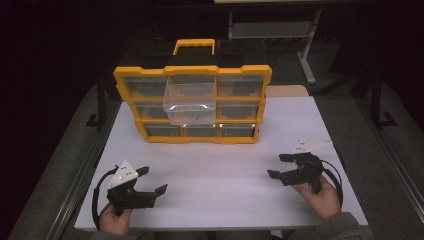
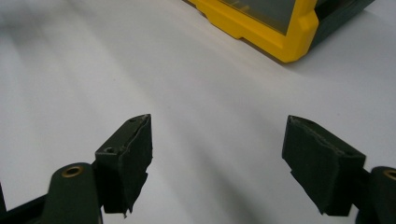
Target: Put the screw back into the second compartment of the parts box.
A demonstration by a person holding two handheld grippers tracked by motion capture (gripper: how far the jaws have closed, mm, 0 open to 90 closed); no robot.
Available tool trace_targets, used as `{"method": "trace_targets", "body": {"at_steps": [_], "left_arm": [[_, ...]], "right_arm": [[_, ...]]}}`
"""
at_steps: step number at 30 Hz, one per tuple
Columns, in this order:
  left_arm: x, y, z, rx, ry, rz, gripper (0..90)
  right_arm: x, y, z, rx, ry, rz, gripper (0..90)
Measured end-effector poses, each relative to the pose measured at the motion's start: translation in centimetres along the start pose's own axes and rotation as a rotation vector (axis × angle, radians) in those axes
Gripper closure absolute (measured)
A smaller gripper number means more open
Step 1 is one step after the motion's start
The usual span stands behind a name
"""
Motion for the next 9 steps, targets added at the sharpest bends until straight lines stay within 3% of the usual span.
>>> {"method": "trace_targets", "body": {"at_steps": [9], "left_arm": [[0.01, 0.02, 0.0, -0.007, -0.004, 0.004, 14.0]], "right_arm": [[0.64, -0.61, 0.11, -0.022, -0.004, -0.051, 20.6]]}}
Point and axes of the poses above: each handheld gripper's, and its own axes: x roughly backward along the jaws, y roughly out of its top, z roughly to its left, the point moved 5 cm from there along -x, roughly forward along the jaws, and after that the axes turned 2 degrees about -x, right-handed, at the moved point
